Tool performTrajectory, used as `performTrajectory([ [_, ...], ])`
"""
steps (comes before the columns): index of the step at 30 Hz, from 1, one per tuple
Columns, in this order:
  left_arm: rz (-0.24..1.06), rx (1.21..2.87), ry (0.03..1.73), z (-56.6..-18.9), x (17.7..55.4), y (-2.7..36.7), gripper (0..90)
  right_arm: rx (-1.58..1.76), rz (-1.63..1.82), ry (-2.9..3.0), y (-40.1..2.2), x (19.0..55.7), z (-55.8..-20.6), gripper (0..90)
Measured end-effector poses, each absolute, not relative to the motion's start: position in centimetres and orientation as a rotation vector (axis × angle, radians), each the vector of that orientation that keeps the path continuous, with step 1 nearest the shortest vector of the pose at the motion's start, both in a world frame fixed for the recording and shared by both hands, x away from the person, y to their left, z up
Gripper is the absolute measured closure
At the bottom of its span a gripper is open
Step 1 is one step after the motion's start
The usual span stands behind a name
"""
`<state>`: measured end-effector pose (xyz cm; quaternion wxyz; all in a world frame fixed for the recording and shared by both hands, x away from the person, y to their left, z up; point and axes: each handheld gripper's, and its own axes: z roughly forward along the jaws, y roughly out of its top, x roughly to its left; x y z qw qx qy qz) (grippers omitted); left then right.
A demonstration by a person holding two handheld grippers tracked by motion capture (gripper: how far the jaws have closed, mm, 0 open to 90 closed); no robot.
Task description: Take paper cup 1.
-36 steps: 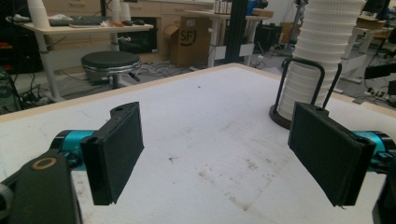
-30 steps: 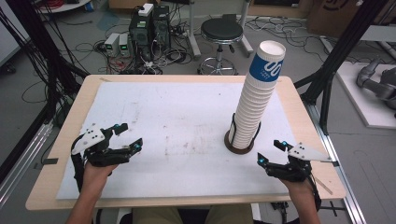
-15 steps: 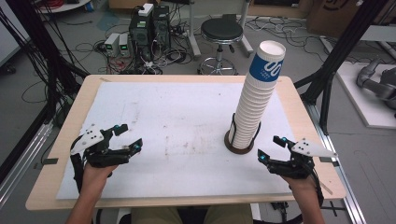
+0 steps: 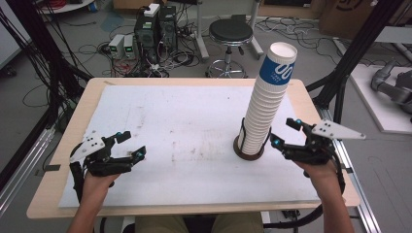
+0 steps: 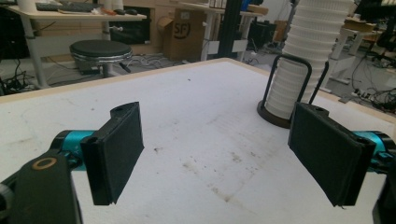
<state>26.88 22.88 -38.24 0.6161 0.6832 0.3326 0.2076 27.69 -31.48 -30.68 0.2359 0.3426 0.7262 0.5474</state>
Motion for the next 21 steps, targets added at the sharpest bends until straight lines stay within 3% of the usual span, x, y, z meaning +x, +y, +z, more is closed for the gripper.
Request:
performTrajectory([
  [8,0.462,1.584,0.759,-38.3,27.0,22.4,17.9,0.861,1.501,2.023,-30.9,30.4,-26.2,19.4],
  [21,0.462,1.570,0.755,-38.0,27.2,22.3,18.0,0.830,1.491,2.061,-30.3,32.9,-25.0,13.6],
])
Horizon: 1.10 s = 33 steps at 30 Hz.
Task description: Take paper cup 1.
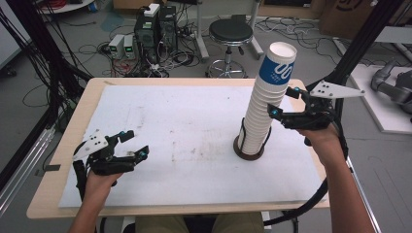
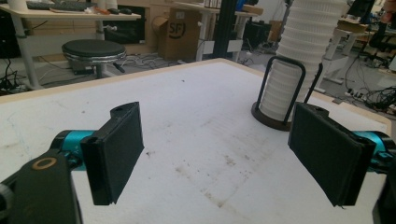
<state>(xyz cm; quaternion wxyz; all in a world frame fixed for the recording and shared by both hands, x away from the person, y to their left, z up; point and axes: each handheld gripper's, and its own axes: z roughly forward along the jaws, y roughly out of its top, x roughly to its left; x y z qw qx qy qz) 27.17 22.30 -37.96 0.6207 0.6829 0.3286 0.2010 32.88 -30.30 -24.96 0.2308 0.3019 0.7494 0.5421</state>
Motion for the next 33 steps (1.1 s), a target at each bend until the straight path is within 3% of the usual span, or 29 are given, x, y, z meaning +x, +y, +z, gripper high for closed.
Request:
performTrajectory([
  [23,0.424,1.612,0.651,-33.3,30.6,19.3,17.9,0.845,1.563,2.079,-29.8,35.5,-24.4,13.6],
  [33,0.357,1.633,0.508,-28.2,33.3,15.4,17.9,0.863,1.601,2.074,-30.4,35.2,-24.6,15.7],
])
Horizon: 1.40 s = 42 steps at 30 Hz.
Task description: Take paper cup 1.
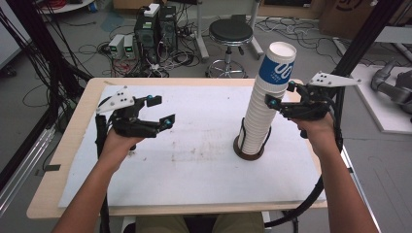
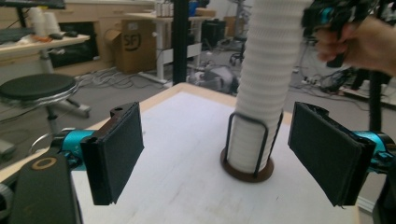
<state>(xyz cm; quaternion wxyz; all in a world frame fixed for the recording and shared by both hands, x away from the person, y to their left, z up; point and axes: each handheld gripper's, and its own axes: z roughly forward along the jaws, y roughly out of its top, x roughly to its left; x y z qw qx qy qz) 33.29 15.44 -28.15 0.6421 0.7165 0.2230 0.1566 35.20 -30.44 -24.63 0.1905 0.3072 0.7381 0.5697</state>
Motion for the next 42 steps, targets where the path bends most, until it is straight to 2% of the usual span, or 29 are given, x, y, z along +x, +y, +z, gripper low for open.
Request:
performTrajectory([
  [13,0.313,1.637,0.392,-23.1,36.5,10.4,17.9,0.863,1.626,2.093,-30.5,35.3,-24.7,15.9],
  [16,0.256,1.636,0.355,-21.3,37.8,8.4,17.9,0.872,1.623,2.096,-30.5,35.4,-24.7,15.9],
  [24,0.219,1.675,0.266,-18.1,39.7,3.4,17.8,0.871,1.619,2.102,-30.6,35.4,-24.7,16.0],
  [42,0.144,1.747,0.189,-16.2,41.4,-5.9,17.9,0.876,1.595,2.127,-30.3,35.6,-24.4,16.2],
])
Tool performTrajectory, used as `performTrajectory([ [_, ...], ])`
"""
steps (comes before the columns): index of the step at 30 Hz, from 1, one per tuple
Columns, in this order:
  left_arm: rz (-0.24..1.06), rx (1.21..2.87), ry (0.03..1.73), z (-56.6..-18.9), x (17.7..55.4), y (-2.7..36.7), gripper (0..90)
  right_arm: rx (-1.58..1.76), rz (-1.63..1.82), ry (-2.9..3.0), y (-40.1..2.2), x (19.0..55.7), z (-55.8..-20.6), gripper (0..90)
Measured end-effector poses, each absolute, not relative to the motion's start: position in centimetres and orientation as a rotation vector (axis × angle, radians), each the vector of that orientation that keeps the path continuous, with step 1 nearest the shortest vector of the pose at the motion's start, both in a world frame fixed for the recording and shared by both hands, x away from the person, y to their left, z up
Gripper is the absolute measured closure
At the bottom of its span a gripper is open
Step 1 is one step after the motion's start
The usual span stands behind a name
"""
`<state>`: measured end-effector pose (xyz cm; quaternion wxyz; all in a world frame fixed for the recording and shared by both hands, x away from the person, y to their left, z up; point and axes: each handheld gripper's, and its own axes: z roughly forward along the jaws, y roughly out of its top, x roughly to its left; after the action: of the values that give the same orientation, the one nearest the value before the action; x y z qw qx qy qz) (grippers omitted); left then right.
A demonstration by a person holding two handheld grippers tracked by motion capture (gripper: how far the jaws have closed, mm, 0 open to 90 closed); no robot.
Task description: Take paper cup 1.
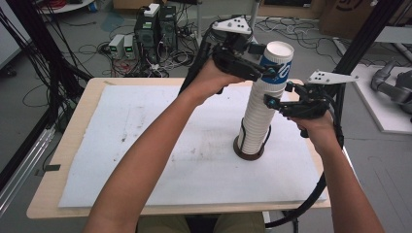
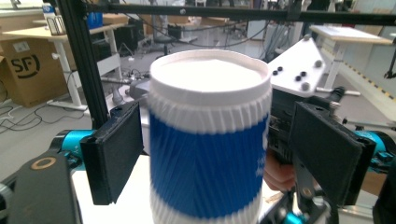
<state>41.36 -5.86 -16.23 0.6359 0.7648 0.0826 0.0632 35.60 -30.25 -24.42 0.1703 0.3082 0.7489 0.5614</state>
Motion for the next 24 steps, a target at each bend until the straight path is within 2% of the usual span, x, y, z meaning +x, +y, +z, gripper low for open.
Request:
performTrajectory([
  [7,0.134,1.763,0.201,-16.5,41.6,-7.1,17.9,0.872,1.577,2.133,-30.3,35.5,-24.4,16.3],
  [10,0.161,1.765,0.188,-16.5,41.6,-7.1,24.5,0.860,1.569,2.134,-30.4,35.4,-24.4,16.6],
  [16,0.167,1.769,0.188,-16.4,41.6,-7.1,25.4,0.860,1.566,2.129,-30.3,35.3,-24.4,17.0],
  [24,0.184,1.684,0.202,-15.0,41.2,-6.6,26.7,0.851,1.560,2.124,-30.2,35.3,-24.5,17.3],
])
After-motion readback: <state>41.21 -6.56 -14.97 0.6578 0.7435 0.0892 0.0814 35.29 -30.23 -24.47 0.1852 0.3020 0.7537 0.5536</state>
